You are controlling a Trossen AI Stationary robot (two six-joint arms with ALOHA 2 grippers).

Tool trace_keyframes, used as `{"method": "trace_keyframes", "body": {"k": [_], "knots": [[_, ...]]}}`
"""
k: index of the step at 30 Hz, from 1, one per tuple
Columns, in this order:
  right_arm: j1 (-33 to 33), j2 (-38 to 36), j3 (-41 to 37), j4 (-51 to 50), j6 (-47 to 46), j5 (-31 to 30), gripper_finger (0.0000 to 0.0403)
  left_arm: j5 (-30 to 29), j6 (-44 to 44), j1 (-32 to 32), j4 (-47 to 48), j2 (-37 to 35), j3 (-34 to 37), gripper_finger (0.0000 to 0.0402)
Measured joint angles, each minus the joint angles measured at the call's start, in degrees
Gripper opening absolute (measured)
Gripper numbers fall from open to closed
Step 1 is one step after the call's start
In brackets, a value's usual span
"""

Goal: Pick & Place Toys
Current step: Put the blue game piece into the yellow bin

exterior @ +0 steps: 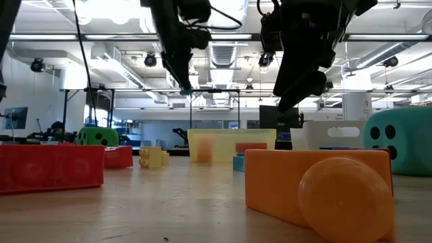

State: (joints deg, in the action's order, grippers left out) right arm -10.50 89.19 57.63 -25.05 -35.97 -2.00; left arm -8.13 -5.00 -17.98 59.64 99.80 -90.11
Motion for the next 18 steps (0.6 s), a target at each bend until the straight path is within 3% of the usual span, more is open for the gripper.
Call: {"method": "trace_keyframes", "body": {"k": [8,14,18], "knots": [[0.0,0.0,0.0,0.2,0.0,0.0,0.0254,1.7,-5.8,-0.5,-2.3,6.0,-2.3,0.0141],[0.0,0.0,0.0,0.2,0.0,0.0,0.0254,2.3,-5.6,-3.1,-8.8,6.4,-2.3,0.0141],[0.0,0.0,0.0,0.2,0.0,0.0,0.0254,9.0,-3.7,-6.6,-13.3,6.2,-2.3,0.0141]]}}
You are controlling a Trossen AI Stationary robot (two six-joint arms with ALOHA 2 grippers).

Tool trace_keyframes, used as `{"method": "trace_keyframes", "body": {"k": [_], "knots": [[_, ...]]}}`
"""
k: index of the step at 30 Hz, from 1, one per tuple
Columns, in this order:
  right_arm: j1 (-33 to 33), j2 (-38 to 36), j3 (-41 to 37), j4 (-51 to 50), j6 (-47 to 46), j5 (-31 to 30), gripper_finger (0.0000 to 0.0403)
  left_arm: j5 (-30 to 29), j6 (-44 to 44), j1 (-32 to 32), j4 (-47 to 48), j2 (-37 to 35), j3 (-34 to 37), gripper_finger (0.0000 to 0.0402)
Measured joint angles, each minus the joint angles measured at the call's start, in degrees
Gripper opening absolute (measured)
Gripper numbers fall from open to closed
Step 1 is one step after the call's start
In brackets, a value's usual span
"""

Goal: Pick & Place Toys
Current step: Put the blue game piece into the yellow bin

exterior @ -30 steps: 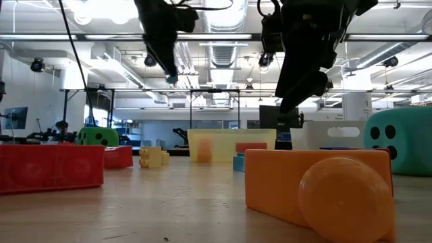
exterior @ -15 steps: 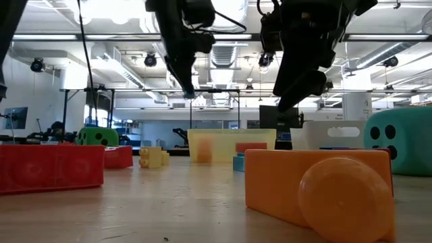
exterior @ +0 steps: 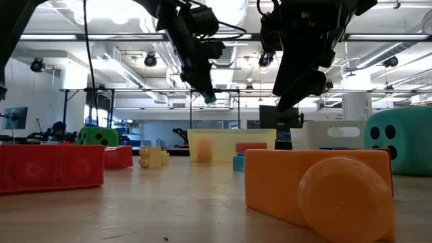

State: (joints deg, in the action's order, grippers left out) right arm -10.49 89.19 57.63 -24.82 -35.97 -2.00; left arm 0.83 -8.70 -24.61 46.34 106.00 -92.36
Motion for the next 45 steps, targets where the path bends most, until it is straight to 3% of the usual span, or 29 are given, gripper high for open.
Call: {"method": "trace_keyframes", "body": {"k": [6,17,30,45], "knots": [[0.0,0.0,0.0,0.0,0.0,0.0,0.0254,2.6,1.5,-3.3,-2.3,1.8,0.0,0.0141],[0.0,0.0,0.0,0.2,0.0,0.0,0.0254,5.0,2.8,-3.1,-4.1,8.3,0.1,0.0141],[0.0,0.0,0.0,0.2,0.0,0.0,0.0254,7.1,3.0,-3.7,-6.0,10.5,0.2,0.0141],[0.0,0.0,0.0,0.2,0.0,0.0,0.0254,7.8,1.0,-4.4,-11.0,10.5,8.1,0.0141]]}}
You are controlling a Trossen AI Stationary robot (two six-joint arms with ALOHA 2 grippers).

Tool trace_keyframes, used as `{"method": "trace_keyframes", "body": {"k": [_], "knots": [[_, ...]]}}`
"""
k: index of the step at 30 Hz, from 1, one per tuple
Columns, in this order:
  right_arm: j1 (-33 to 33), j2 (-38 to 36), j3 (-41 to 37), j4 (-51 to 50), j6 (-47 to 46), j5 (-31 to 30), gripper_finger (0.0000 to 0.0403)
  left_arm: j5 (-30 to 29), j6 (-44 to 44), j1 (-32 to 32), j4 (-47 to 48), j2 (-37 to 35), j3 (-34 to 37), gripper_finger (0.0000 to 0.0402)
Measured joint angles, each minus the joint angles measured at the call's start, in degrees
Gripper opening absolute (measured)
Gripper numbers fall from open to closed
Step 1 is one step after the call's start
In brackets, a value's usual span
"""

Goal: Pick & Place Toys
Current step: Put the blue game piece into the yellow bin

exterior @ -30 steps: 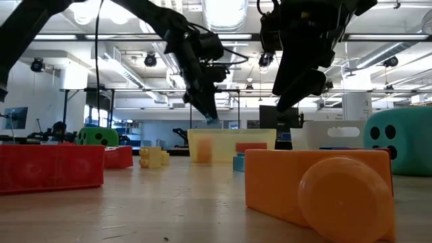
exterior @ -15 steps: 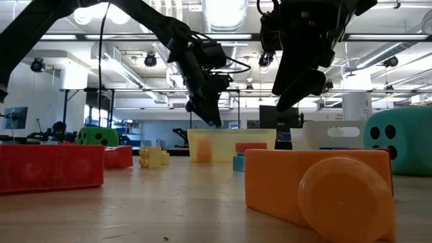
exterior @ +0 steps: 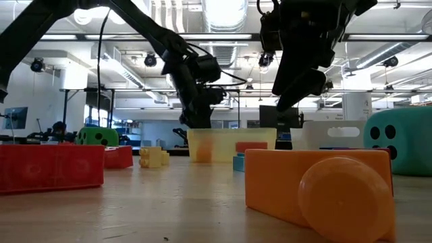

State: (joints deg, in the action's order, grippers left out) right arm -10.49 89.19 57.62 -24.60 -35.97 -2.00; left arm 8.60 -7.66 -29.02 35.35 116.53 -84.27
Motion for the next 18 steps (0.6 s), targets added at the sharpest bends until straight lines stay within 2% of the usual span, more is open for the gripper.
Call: {"method": "trace_keyframes", "body": {"k": [18], "knots": [[0.0,0.0,0.0,0.0,0.0,0.0,0.0254,0.0,0.2,0.0,-1.3,0.0,3.0,0.0141]]}}
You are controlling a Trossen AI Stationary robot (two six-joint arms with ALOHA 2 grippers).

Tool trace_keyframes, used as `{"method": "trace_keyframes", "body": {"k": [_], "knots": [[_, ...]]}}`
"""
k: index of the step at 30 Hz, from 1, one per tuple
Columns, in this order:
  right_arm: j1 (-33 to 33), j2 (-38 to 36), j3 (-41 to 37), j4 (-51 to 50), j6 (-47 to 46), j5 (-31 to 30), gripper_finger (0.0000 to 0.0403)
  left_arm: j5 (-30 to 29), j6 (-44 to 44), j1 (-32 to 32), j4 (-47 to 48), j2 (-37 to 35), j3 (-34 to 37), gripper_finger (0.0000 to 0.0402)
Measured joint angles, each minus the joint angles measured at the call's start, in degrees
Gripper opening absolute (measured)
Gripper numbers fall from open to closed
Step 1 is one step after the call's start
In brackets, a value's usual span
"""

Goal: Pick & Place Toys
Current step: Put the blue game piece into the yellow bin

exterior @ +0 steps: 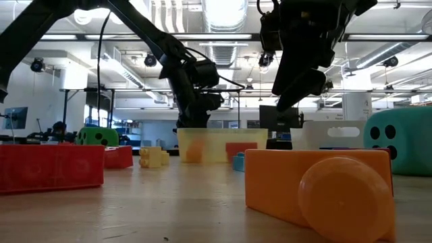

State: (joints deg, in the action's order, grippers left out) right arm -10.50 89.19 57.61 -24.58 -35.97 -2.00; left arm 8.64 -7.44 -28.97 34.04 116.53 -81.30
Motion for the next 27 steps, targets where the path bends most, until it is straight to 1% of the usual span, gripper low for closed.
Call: {"method": "trace_keyframes", "body": {"k": [7,10,17,22,24,27], "knots": [[0.0,0.0,0.0,0.0,0.0,0.0,0.0254,0.0,0.3,0.0,0.0,0.0,0.0,0.0172],[0.0,0.0,0.0,0.0,0.0,0.0,0.0254,0.0,1.9,0.0,0.0,0.0,0.0,0.0175],[0.0,0.0,0.0,0.0,0.0,0.0,0.0254,-0.1,2.4,0.1,0.0,0.0,0.0,0.0178],[0.0,0.0,0.0,0.0,0.0,0.0,0.0254,-2.2,4.6,0.2,-0.2,0.0,-0.1,0.0183],[0.0,0.0,0.0,0.0,0.0,0.0,0.0254,-2.7,4.7,0.2,-0.2,0.0,-0.1,0.0195],[0.0,0.0,0.0,0.0,0.0,0.0,0.0254,-3.1,4.9,0.2,-0.2,0.0,-0.1,0.0228]]}}
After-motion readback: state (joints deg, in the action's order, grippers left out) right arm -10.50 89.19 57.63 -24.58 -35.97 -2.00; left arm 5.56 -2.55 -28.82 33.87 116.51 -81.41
